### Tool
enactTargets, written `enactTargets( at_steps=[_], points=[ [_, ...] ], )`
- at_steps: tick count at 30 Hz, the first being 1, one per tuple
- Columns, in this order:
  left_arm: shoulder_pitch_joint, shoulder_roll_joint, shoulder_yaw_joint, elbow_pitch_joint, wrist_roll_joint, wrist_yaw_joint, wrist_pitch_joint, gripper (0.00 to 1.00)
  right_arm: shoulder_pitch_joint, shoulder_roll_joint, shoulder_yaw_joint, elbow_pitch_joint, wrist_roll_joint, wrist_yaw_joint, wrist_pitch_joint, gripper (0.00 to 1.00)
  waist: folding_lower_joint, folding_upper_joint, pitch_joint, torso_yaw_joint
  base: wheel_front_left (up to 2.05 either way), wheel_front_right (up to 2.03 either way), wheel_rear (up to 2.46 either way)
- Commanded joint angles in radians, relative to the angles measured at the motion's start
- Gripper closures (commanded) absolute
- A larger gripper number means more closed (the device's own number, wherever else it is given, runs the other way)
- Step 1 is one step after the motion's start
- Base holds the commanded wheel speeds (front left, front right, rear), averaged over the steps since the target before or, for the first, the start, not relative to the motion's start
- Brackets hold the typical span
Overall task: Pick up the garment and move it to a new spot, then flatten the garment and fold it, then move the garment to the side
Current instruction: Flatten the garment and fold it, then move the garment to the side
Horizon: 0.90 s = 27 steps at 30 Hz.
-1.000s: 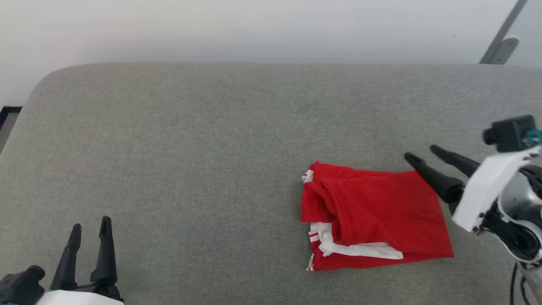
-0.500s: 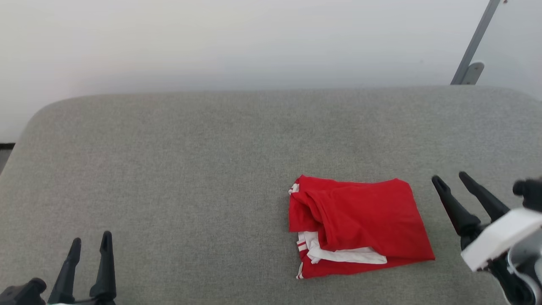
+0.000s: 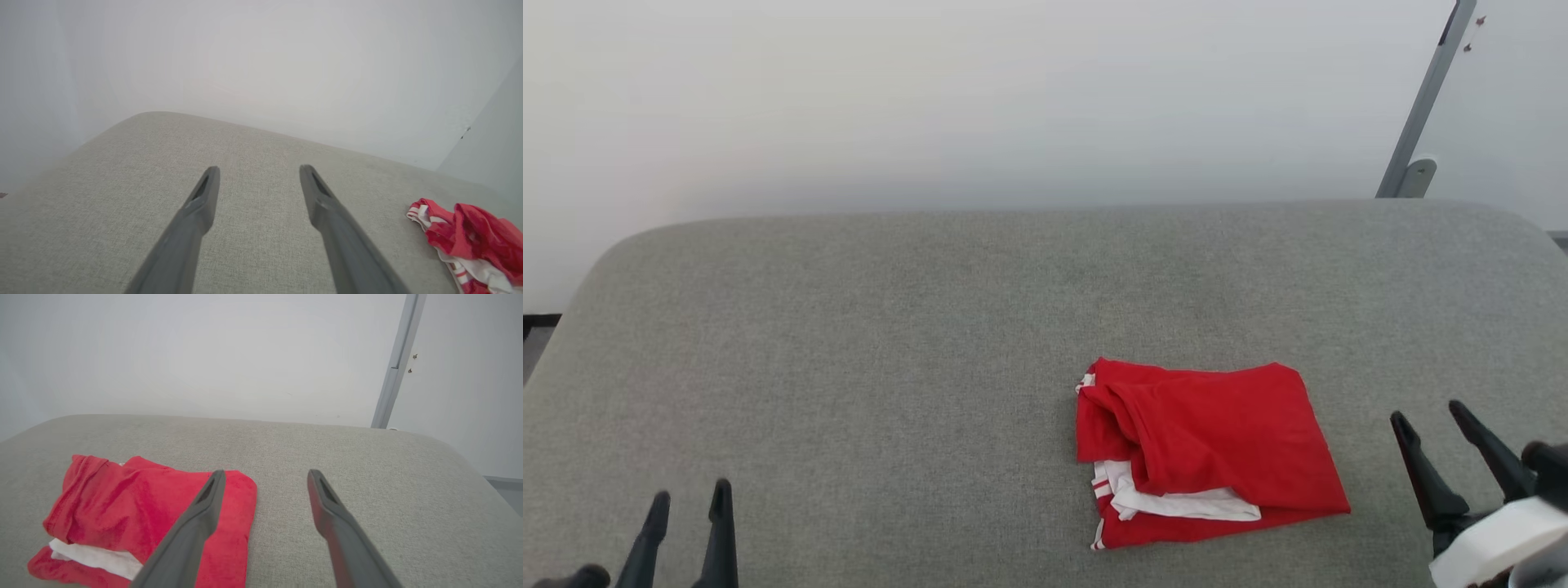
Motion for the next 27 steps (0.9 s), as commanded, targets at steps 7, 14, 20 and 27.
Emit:
enactTargets(
  at_steps=[7,14,20,27],
  points=[
    [0.024,0.007,-0.008,0.015,0.024,-0.003,-0.005,0.00,0.047,0.063,-0.048,0.018,-0.066,0.000,-0.022,0.00,0.0000,-0.0001,-0.018,-0.002,0.00,0.00,0.00],
    [-0.007,0.009,-0.027,0.023,0.037,-0.003,-0.005,0.00,0.088,0.111,-0.105,-0.015,-0.106,0.000,-0.023,0.00,0.0000,-0.0001,-0.021,0.007,0.00,0.00,0.00],
    [-0.027,0.007,-0.033,0.031,0.037,-0.003,-0.005,0.00,0.107,0.139,-0.142,-0.037,-0.125,0.000,-0.023,0.00,0.0000,-0.0001,-0.016,0.011,0.00,0.00,0.00],
    [-0.035,0.003,-0.031,0.034,0.030,-0.003,-0.005,0.00,0.118,0.155,-0.157,-0.050,-0.138,0.000,-0.023,0.00,0.0000,-0.0001,-0.015,0.013,0.00,0.00,0.00]
  ],
)
